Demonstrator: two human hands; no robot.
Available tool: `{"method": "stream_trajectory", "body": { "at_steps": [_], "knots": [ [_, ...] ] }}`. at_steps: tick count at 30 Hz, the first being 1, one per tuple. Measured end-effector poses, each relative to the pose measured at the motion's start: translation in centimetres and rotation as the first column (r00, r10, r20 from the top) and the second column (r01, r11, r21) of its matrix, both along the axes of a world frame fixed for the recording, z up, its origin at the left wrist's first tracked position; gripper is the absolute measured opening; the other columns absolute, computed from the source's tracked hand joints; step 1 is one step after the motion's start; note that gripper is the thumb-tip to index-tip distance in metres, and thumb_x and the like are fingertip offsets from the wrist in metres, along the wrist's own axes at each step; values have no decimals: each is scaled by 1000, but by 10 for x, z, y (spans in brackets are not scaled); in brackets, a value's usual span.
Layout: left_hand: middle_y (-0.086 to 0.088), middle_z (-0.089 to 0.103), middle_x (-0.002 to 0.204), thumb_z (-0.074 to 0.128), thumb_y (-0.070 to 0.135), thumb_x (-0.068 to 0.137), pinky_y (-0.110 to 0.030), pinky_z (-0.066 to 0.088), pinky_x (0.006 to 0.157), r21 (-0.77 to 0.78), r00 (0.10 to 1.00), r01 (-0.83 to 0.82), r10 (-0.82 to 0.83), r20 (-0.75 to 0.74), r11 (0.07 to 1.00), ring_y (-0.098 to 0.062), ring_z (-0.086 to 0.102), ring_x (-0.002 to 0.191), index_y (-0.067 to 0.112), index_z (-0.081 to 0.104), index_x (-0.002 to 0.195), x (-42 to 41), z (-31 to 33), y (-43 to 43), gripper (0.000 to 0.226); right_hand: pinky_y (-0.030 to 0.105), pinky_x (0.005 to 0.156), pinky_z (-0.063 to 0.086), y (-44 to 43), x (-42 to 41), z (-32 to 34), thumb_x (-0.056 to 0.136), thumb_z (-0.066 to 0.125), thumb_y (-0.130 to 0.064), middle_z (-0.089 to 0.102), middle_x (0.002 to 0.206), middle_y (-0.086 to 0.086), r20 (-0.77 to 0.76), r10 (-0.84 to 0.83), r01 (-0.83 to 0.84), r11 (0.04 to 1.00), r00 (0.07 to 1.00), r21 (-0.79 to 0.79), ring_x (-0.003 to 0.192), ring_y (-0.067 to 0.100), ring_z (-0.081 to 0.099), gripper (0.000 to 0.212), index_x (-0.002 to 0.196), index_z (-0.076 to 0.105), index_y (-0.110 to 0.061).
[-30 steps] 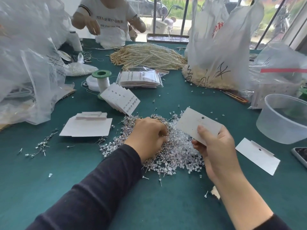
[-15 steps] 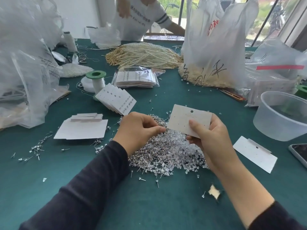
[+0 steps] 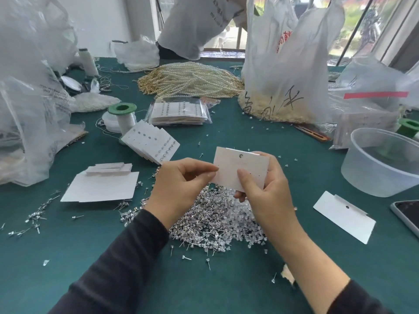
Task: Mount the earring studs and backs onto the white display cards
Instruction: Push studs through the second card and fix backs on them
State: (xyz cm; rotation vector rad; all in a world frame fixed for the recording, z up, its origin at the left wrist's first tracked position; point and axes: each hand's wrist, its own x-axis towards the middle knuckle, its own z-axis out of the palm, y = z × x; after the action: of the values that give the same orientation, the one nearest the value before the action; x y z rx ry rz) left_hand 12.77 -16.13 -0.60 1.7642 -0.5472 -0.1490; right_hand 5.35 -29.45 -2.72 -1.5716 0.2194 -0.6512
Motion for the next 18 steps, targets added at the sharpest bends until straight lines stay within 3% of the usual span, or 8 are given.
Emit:
{"method": "stream_trajectory", "body": {
  "at_steps": [7,12,15,18],
  "knots": [
    [-1,70,80,69,2,76,-14,53,69,-71,998,-69,69,-2,995,-7,64,72,16,71,80,-1,-3,-4,14,19,49,48,2,-1,1,87,58,-3,60,91,4,-14,34,-33,998,999,51,63,5,61,25,99,49,-22],
    [1,71,80,69,4,75,-22,55,74,-95,997,-80,80,-5,992,-7,65,75,21,71,76,0,-4,-4,17,23,49,51,1,-2,1,87,58,-3,61,89,2,-23,62,-59,995,998,84,62,7,62,23,100,49,-20],
    [-1,71,79,71,6,75,-26,54,71,-40,990,-107,110,87,993,-15,64,74,21,71,77,-1,-6,-4,15,26,50,51,3,-3,0,87,58,-4,65,85,0,-28,96,-91,987,995,133,58,11,61,20,100,51,-18],
    [-2,68,77,73,10,74,-21,50,65,-6,958,-144,141,251,990,-10,59,66,19,72,76,-3,-4,-4,9,25,49,50,3,-5,1,88,57,-3,69,80,-2,-23,136,-127,963,990,236,54,15,60,17,100,52,-14]
  ]
}}
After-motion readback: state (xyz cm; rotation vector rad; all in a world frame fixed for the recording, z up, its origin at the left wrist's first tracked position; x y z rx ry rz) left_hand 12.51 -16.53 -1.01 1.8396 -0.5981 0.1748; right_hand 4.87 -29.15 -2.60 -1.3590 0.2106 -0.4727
